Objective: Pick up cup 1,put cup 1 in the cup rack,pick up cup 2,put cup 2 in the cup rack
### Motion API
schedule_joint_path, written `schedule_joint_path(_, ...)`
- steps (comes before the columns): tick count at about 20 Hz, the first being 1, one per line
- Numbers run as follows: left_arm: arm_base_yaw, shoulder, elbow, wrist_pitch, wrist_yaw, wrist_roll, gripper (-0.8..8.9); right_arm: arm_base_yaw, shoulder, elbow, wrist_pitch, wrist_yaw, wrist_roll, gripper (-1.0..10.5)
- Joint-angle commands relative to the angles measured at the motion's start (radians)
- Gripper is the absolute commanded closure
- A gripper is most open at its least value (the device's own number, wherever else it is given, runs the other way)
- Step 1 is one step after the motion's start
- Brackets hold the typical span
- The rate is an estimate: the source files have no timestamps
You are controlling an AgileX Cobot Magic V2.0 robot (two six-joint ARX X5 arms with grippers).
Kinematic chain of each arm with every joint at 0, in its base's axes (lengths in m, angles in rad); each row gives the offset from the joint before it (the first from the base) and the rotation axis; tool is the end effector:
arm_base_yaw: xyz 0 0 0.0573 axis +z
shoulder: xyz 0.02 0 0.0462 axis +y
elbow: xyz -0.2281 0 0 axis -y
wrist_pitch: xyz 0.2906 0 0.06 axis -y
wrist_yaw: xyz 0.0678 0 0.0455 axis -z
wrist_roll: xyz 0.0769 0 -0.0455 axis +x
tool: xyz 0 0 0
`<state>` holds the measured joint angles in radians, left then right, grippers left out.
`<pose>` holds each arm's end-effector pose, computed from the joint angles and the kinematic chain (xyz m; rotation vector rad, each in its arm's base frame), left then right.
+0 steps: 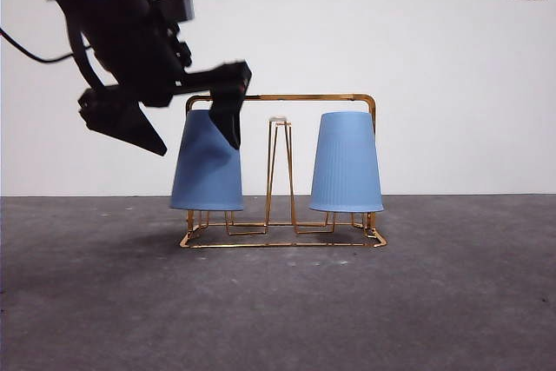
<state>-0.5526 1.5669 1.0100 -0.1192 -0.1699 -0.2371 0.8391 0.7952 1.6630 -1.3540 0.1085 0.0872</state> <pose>0.3554 -0.2039 0.1391 0.0140 0.6736 -0.2894 0.0930 0.0911 0.4595 -0.1448 0.4724 0.6950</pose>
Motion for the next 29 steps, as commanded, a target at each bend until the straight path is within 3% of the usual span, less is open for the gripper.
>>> schedule_joint_path(1,-0.005,-0.044,0.001,-0.074,0.049,-0.007,3.02,0.0,-0.003,-0.005,-0.026,0.005,0.006,8.2)
schedule_joint_path(14,-0.045,-0.625,0.002,-0.562,0.462,-0.044,3.22,0.0,0.002,-0.005,-0.026,0.004,0.006,8.2)
schedule_joint_path(15,-0.045,-0.662,0.002,-0.59,0.466,-0.047,3.82,0.0,0.002,-0.005,-0.027,0.004,0.007,8.2)
schedule_joint_path(17,-0.045,-0.737,0.002,-0.649,0.465,-0.05,6.33,0.0,0.002,-0.006,-0.027,0.003,0.008,8.3)
schedule_joint_path(18,-0.045,-0.769,0.002,-0.671,0.465,-0.05,7.66,0.0,0.002,-0.007,-0.027,0.003,0.008,8.6)
schedule_joint_path(19,-0.045,-0.796,0.002,-0.689,0.465,-0.05,8.26,0.0,0.002,-0.007,-0.027,0.002,0.008,9.5)
schedule_joint_path(29,-0.045,-0.879,0.002,-0.706,0.465,-0.05,8.18,0.0,0.002,-0.007,-0.027,-0.011,0.018,9.4)
